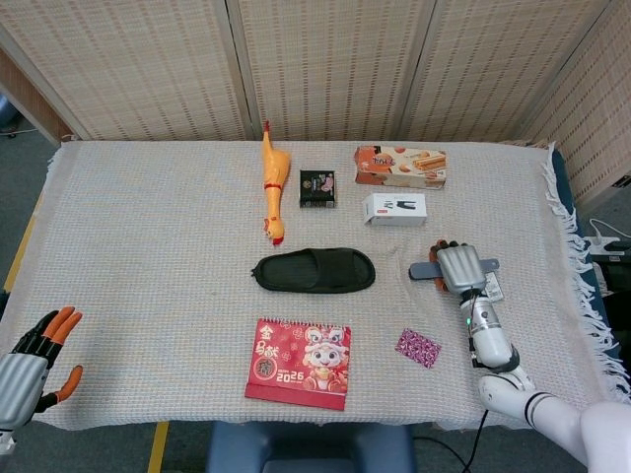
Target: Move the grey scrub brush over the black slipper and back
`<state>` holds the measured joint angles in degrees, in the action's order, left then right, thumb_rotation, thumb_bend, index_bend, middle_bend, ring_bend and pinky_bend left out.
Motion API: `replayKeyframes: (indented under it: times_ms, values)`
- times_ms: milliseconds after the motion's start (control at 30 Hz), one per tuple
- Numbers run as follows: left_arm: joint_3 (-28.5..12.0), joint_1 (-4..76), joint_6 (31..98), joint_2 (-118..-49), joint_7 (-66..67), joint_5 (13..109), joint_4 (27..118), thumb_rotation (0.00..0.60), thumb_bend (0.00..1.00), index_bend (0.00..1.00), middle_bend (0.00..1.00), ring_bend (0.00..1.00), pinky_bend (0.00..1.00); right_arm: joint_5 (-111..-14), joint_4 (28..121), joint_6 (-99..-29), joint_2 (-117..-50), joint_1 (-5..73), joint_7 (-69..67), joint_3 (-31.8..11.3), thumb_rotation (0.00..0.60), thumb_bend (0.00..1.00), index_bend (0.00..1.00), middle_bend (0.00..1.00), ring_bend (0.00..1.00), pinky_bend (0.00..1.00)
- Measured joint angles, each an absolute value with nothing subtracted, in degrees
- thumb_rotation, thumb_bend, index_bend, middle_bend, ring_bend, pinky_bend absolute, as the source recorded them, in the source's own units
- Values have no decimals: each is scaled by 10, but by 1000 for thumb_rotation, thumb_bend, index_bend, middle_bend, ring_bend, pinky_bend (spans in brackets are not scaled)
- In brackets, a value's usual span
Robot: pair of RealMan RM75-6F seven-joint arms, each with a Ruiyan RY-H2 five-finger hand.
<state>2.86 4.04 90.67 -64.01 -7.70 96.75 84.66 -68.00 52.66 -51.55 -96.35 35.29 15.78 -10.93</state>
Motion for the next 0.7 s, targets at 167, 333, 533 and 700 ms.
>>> replayKeyframes:
  times_ms: [167,333,533,700]
  values:
    - [29,39,908,-640,-77,968,846,588,464,0,0,0,193,-700,530,-530,-961,355,135,-107,600,436,732,452,502,690]
    - [29,38,912,-640,-79,969,846,587,462,0,0,0,194,-723,560,-560,-939,354,104,-109,600,473,805,511,554,772]
    - [31,37,916,-638,-82,975,847,587,463,0,0,0,193,-732,614,-588,-905,351,86,-122,600,488,812,516,562,802]
    - [32,38,917,-638,-85,979,848,589,461,0,0,0,193,-731,678,-599,-873,351,72,-139,600,491,812,516,562,802]
